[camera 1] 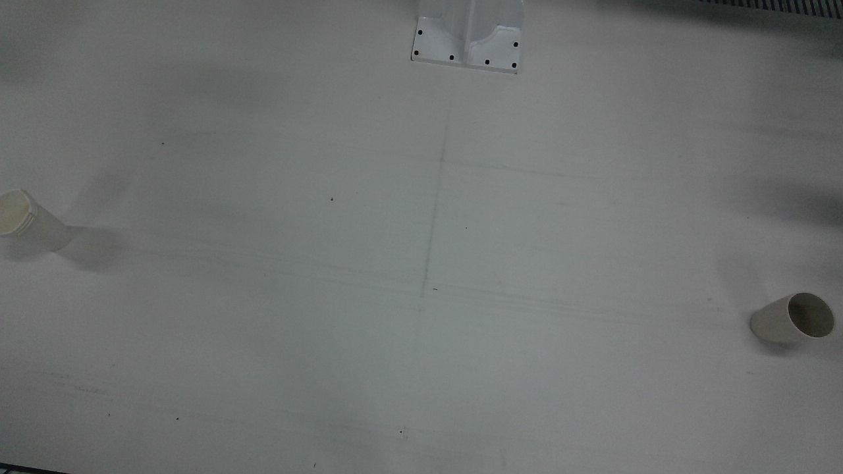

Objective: Pour water

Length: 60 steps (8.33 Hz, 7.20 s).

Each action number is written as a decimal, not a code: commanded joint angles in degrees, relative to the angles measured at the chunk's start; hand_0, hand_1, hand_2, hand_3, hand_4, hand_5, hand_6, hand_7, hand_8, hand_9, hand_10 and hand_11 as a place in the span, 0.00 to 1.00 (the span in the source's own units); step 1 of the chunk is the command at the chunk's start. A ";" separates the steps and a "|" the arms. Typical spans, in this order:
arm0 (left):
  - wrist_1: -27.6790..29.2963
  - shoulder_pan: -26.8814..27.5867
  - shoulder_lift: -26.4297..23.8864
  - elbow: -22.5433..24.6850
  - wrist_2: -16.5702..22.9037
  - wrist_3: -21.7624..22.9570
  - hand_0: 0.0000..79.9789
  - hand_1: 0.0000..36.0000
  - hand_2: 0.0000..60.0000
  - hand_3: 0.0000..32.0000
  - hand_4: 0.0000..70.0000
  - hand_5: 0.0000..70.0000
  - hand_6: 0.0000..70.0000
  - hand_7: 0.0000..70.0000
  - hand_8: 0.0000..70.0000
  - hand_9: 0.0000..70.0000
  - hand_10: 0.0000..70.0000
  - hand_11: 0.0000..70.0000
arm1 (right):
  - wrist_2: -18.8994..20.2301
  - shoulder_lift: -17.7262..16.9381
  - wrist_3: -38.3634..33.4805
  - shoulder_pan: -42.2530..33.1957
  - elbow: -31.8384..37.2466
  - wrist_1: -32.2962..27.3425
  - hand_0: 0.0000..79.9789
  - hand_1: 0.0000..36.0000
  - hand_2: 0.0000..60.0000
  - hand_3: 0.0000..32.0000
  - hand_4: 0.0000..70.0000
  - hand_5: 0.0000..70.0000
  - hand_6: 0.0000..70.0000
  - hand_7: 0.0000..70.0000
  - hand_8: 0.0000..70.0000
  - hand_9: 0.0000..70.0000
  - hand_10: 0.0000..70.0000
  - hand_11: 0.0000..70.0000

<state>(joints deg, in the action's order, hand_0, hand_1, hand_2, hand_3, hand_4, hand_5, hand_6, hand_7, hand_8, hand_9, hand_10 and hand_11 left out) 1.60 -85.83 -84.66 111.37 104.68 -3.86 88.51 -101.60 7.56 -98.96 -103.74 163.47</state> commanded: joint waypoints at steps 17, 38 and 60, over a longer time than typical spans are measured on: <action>36.38 12.17 1.34 -37.63 0.00 -38.06 0.77 0.85 0.35 0.10 0.06 0.00 0.02 0.07 0.00 0.00 0.00 0.02 | -6.14 2.54 6.68 21.52 -0.49 5.71 0.59 0.41 0.54 0.00 0.77 0.61 0.24 0.35 0.03 0.05 0.00 0.00; 34.09 29.14 -5.16 -41.94 -17.31 -34.56 0.49 0.22 0.48 0.00 0.57 1.00 0.11 0.17 0.01 0.01 0.05 0.07 | -6.06 2.99 7.56 23.47 -1.64 6.77 0.58 0.38 0.50 0.00 0.70 0.59 0.21 0.30 0.03 0.04 0.00 0.00; 33.82 29.05 -1.74 -42.29 -20.65 -21.28 0.64 0.93 1.00 0.00 0.76 1.00 0.17 0.22 0.07 0.08 0.11 0.18 | -15.56 9.49 18.37 41.57 35.27 -16.17 0.79 1.00 0.79 0.51 0.00 0.85 0.26 0.47 0.23 0.24 0.21 0.35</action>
<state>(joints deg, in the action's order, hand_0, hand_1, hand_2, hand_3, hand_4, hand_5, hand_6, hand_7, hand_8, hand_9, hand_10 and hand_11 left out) 35.26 -56.78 -86.50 69.18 84.02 -25.09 73.26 -92.06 26.01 -57.51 -68.42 147.04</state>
